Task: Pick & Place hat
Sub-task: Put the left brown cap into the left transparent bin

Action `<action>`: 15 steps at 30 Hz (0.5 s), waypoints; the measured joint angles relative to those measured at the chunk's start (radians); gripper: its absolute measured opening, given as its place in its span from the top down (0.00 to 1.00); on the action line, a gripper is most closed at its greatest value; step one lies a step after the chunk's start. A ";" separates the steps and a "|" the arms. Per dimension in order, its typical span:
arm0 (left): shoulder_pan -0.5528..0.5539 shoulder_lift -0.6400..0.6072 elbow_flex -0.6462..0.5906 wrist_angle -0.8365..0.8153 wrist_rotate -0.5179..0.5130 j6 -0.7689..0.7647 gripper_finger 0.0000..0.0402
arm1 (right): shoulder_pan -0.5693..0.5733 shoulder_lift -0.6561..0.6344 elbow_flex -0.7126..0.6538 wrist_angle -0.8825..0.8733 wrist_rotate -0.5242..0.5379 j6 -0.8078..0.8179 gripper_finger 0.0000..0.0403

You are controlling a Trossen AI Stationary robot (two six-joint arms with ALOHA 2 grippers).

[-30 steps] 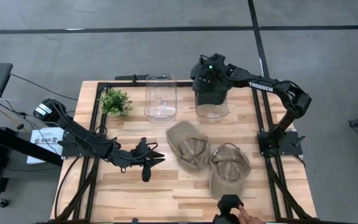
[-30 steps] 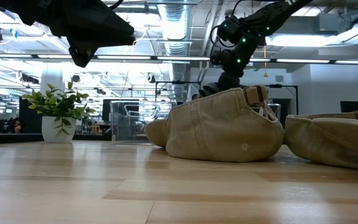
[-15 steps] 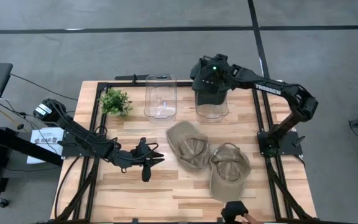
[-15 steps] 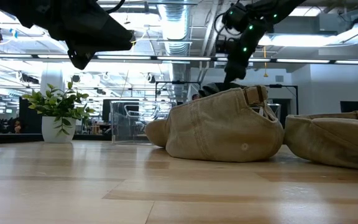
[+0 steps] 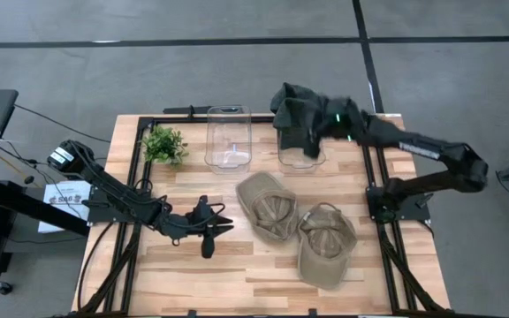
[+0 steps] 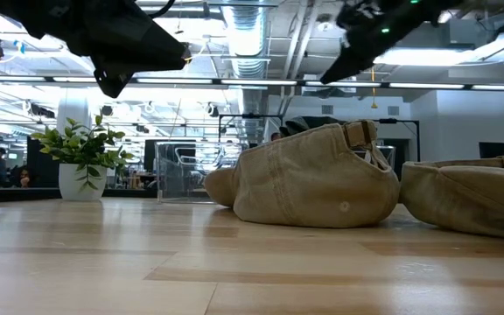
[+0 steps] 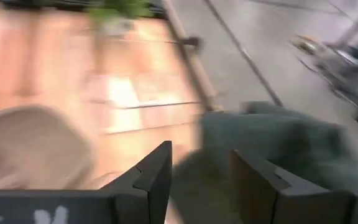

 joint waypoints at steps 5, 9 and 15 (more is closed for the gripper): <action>-0.013 0.000 0.000 0.007 0.000 0.000 0.81 | 0.237 -0.165 -0.254 0.175 0.112 0.134 0.67; -0.015 0.000 0.000 0.046 0.047 -0.003 0.81 | 0.477 -0.247 -0.421 0.372 0.315 0.266 0.67; -0.015 0.000 0.000 0.089 0.106 0.005 0.81 | 0.791 -0.239 -0.541 0.519 0.406 0.409 0.66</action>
